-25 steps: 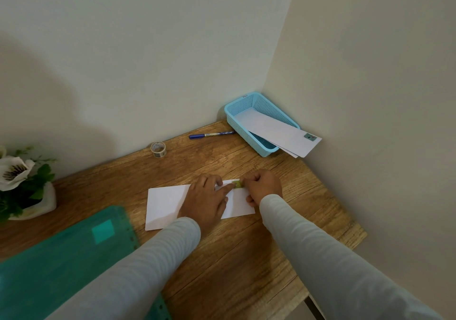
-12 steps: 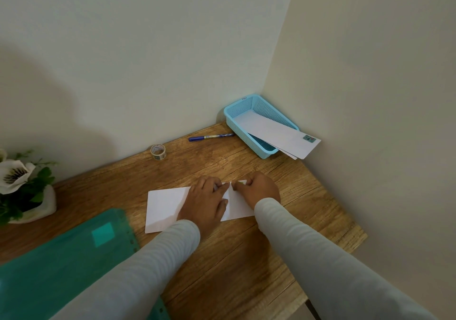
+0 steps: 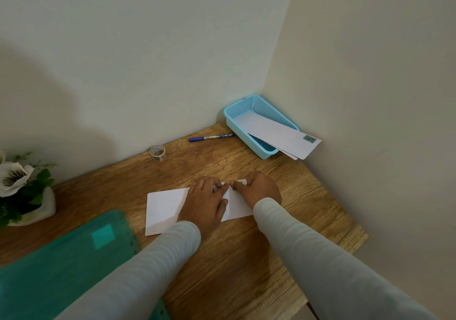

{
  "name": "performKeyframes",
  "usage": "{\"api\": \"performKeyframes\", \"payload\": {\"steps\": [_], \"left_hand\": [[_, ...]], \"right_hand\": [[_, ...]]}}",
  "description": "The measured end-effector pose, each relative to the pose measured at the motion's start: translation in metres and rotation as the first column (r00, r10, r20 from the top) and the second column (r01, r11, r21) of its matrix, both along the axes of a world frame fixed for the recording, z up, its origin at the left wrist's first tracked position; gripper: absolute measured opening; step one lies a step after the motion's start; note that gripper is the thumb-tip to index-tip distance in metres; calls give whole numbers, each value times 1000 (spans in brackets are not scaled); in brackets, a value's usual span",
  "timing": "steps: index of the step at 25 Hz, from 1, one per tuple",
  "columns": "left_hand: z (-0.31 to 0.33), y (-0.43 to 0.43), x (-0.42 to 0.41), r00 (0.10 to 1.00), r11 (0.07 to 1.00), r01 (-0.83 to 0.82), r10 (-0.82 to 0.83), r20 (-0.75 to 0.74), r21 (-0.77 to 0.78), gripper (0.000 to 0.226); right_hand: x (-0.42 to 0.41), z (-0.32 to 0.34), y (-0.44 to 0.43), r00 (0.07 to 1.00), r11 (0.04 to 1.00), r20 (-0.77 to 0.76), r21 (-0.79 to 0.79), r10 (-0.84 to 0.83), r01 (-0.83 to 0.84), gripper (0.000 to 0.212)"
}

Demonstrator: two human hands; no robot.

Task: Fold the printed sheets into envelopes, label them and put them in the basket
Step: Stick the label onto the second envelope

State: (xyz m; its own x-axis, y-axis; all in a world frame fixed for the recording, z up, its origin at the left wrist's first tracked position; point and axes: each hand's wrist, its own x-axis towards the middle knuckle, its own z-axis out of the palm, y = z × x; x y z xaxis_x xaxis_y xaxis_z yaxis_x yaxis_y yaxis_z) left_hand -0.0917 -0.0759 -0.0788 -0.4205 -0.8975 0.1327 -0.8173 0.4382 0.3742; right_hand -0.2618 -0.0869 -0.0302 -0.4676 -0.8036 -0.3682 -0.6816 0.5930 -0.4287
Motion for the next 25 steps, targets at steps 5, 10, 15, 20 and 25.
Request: {"api": "performKeyframes", "payload": {"steps": [5, 10, 15, 20, 25], "left_hand": [[1, 0, 0, 1000, 1000, -1, 1, 6, 17, 47], [0, -1, 1, 1000, 1000, 7, -7, 7, 3, 48], [1, -1, 1, 1000, 1000, 9, -9, 6, 5, 48], [2, -1, 1, 1000, 1000, 6, -6, 12, 12, 47], [1, -2, 0, 1000, 1000, -6, 6, 6, 27, 46]], "right_hand": [[-5, -1, -3, 996, 998, 70, -37, -57, 60, 40], [-14, -3, 4, 974, 987, 206, -112, -89, 114, 19], [-17, -4, 12, 979, 994, 203, -112, 9, 14, 19], [2, 3, 0, 999, 999, 29, 30, -15, 15, 56], [2, 5, -1, 1000, 998, 13, 56, 25, -26, 56]]}}
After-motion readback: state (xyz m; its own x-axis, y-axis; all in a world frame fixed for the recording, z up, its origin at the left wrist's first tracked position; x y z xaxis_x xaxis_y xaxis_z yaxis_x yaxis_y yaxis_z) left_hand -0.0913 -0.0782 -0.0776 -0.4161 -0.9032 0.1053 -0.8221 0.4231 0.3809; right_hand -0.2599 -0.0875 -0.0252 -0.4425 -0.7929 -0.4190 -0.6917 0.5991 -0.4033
